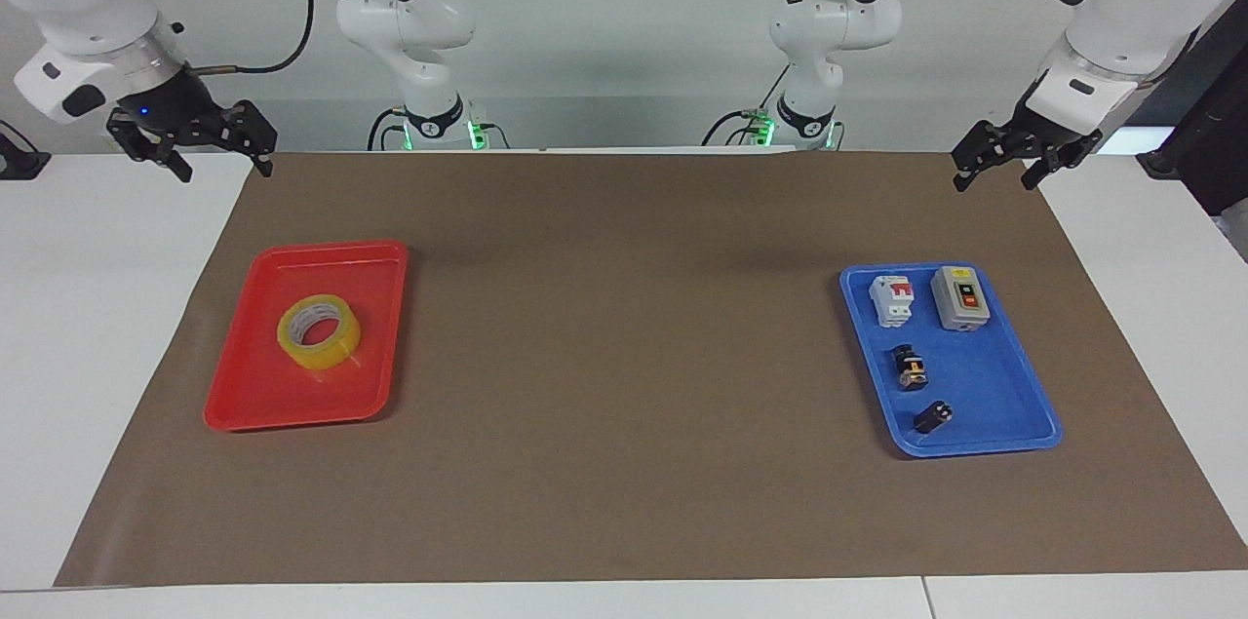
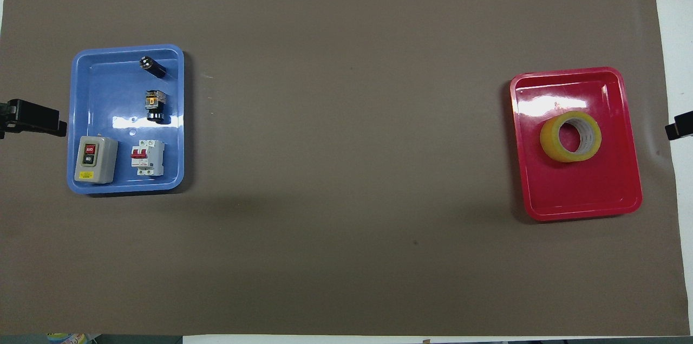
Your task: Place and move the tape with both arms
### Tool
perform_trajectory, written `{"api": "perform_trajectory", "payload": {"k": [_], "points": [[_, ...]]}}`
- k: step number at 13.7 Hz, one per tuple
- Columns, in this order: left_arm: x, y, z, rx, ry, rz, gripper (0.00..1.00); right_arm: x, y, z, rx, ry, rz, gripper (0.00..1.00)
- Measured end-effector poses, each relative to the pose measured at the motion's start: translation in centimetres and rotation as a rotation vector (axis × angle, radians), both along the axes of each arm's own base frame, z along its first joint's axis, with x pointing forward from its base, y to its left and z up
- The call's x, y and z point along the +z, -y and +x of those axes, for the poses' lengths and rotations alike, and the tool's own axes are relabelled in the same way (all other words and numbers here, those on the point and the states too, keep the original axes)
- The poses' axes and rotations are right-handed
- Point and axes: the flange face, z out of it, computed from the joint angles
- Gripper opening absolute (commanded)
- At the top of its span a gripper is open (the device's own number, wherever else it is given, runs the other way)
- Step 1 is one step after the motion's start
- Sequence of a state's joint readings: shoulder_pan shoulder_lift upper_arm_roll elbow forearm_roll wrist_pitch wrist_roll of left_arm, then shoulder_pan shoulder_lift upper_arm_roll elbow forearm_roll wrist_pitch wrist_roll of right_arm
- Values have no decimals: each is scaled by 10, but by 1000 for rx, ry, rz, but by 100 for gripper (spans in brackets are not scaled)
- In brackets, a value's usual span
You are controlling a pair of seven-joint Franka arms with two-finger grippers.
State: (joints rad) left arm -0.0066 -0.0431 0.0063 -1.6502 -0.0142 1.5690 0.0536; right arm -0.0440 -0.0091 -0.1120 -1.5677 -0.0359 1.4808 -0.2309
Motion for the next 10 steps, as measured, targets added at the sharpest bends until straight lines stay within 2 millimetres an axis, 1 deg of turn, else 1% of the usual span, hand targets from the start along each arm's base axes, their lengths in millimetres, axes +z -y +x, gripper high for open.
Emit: {"api": "perform_trajectory", "payload": {"k": [4,10], "points": [[0,0,0,0,0,0,100,0,5,0,-15,5,-1,100],[0,0,0,0,0,0,100,0,4,2,-15,13,-1,100]]}}
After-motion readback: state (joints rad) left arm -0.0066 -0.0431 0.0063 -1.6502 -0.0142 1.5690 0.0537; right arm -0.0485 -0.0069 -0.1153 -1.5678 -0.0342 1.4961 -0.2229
